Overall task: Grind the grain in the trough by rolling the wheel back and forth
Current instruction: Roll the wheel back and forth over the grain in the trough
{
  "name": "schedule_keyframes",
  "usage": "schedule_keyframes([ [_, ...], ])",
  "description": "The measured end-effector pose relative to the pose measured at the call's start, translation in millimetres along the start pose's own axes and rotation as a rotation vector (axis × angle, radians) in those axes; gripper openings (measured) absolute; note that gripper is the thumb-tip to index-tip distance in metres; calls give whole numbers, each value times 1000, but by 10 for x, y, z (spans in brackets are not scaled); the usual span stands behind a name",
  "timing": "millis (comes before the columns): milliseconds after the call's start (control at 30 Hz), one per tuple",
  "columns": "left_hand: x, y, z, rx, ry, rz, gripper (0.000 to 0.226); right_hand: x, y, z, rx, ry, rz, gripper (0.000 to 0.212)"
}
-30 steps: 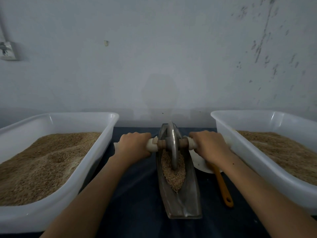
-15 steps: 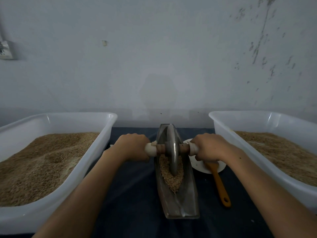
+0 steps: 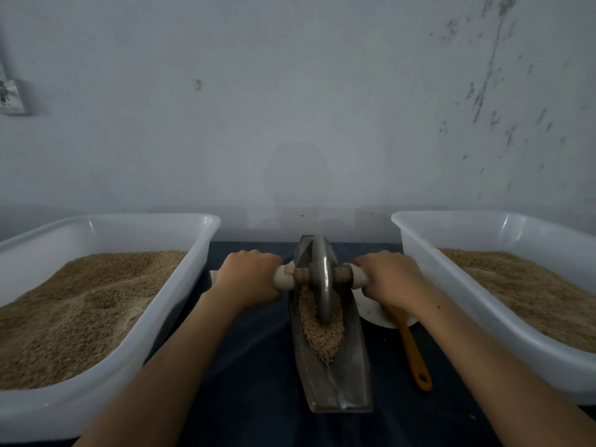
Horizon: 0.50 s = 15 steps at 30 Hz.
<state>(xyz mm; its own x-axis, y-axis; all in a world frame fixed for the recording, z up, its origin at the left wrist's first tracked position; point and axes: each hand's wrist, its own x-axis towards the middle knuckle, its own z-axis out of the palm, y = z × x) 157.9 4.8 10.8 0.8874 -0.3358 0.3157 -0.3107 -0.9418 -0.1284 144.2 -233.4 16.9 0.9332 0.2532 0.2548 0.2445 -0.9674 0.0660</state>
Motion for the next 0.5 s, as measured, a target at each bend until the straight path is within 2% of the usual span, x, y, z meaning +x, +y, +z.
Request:
schedule_keyframes([
  [133, 2, -46, -77, -201, -320, -26, 26, 11, -26, -137, -58, -116, -44, 21],
  [233, -7, -65, -84, -252, -365, -45, 30, 16, -54, -162, -86, -118, -41, 21],
  [400, -18, -15, -16, -79, -95, -31, 19, 2, -48, -34, -51, 47, -18, 11],
  [500, -7, 22, 22, 7, 62, -31, 19, 2, -30, 27, -2, 79, 10, 15],
])
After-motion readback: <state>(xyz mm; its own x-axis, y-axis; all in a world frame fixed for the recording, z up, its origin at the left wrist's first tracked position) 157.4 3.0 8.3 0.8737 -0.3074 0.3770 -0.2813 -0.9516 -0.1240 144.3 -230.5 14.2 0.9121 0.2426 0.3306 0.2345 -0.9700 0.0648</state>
